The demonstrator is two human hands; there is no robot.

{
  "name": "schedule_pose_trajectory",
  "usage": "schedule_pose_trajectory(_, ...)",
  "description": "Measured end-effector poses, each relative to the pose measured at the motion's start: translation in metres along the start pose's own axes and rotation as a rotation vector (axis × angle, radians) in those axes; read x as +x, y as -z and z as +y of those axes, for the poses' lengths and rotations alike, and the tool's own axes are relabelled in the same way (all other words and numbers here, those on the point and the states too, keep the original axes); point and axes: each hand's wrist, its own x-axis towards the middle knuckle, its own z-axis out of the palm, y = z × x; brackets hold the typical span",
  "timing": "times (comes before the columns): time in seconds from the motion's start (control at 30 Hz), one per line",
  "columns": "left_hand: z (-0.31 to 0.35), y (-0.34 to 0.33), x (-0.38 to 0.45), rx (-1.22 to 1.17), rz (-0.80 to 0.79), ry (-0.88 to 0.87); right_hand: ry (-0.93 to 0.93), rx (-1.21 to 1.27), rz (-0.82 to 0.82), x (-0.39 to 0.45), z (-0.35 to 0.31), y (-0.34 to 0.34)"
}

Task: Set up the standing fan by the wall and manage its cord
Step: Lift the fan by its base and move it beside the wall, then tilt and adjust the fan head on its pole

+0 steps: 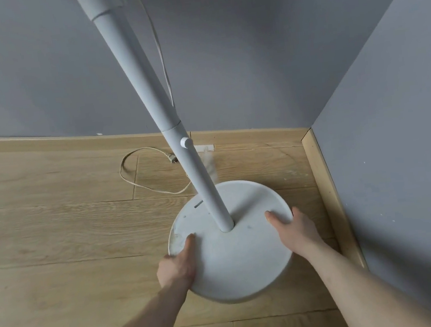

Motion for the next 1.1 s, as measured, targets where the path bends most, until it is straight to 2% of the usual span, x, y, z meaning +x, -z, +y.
schedule_pose_trajectory(0.1, -0.001, 0.002, 0.001, 0.036, -0.003, -0.021, 0.021, -0.188, 0.044, -0.011, -0.007, -0.001)
schedule_pose_trajectory(0.2, -0.001, 0.007, 0.001, 0.054, -0.013, -0.039, 0.281, -0.329, 0.151, -0.034, -0.035, -0.002)
schedule_pose_trajectory(0.3, -0.001, 0.011, 0.000, 0.077, -0.013, -0.048, 0.616, -0.162, 0.104, -0.056, -0.083, -0.006)
schedule_pose_trajectory(0.37, -0.002, 0.012, 0.001, 0.100, -0.023, -0.048, 0.699, -0.038, -0.003, -0.072, -0.119, -0.014)
schedule_pose_trajectory(0.43, -0.001, 0.010, 0.001, 0.128, -0.011, -0.058, 0.731, 0.034, -0.045, -0.081, -0.153, -0.024)
schedule_pose_trajectory(0.53, -0.002, 0.009, 0.000, 0.122, -0.001, -0.062, 0.722, 0.114, 0.030, -0.085, -0.189, -0.035)
schedule_pose_trajectory(0.63, -0.004, 0.009, 0.001, 0.144, -0.009, -0.067, 0.731, 0.088, 0.133, -0.083, -0.200, -0.037)
schedule_pose_trajectory(0.73, -0.003, 0.011, 0.003, 0.239, -0.020, -0.095, 0.736, 0.090, 0.154, -0.085, -0.200, -0.037)
schedule_pose_trajectory(0.83, 0.000, 0.021, 0.006, 0.466, -0.063, -0.178, 0.712, 0.124, 0.169, -0.088, -0.198, -0.038)
schedule_pose_trajectory(0.93, 0.015, 0.041, 0.009, 0.565, -0.057, -0.257, 0.677, 0.151, 0.168, -0.090, -0.190, -0.036)
schedule_pose_trajectory(1.03, 0.058, 0.069, -0.001, 0.547, 0.006, -0.412, 0.631, 0.173, 0.145, -0.088, -0.185, -0.029)
schedule_pose_trajectory(1.1, 0.098, 0.091, -0.019, 0.447, 0.029, -0.574, 0.604, 0.186, 0.139, -0.087, -0.182, -0.025)
